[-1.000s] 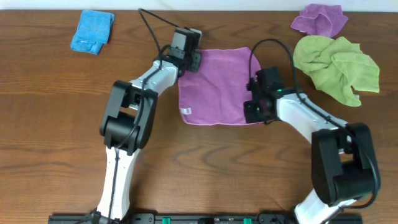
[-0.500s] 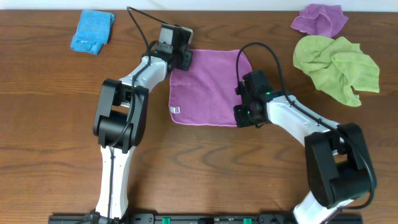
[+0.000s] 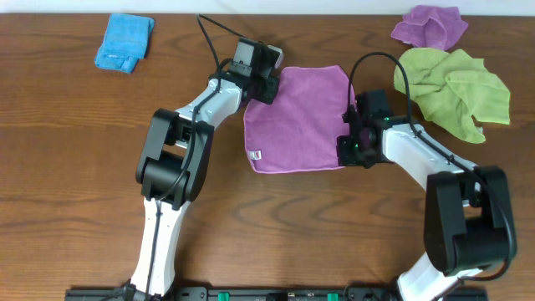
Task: Fold the cloth
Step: 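Pull the purple cloth corners apart with both grippers to flatten it, then release the cloth and move the left gripper to its left edge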
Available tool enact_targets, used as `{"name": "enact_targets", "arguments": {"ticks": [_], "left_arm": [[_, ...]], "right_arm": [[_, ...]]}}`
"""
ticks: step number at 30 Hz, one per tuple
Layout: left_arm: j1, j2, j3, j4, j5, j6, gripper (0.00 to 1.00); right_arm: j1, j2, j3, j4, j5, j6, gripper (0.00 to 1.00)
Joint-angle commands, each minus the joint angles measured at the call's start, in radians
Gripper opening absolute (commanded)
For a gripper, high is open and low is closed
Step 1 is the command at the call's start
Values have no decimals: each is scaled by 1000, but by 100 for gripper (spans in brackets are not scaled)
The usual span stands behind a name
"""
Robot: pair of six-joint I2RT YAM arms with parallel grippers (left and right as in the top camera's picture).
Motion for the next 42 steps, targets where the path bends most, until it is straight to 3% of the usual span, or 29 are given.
{"name": "enact_targets", "arguments": {"ticks": [1, 7, 15, 24, 28, 30, 31, 32, 34, 38, 42], "left_arm": [[-9, 32, -15, -4, 13, -25, 6], [-1, -43, 35, -2, 8, -27, 6], [44, -169, 42, -46, -167, -26, 6], [89, -177, 40, -210, -118, -28, 9], [111, -176, 30, -302, -92, -103, 8], [130, -176, 19, -321, -16, -110, 11], [138, -176, 19, -324, 21, -110, 23], [145, -176, 19, -325, 52, -110, 34], [159, -176, 19, -326, 113, -109, 42], [175, -176, 19, -383, 187, -108, 57], [175, -176, 19, -439, 203, -101, 59]], "right_arm": [[-13, 21, -15, -13, 30, 15, 2], [-13, 10, -14, -14, 7, 15, 2], [-13, -6, -14, -47, 7, 15, 2], [-14, -88, -14, -49, 11, 11, 2], [-14, -108, -14, -49, 11, 11, 2], [-14, -113, -14, -50, 11, 11, 1], [-14, -114, -14, -50, 11, 11, 3], [-14, -114, -14, -50, 10, 11, 18], [-14, -118, -14, -49, 11, 11, 45], [-17, -146, 10, -61, 11, 11, 64], [-29, -187, 18, -64, 11, 10, 77]]}}
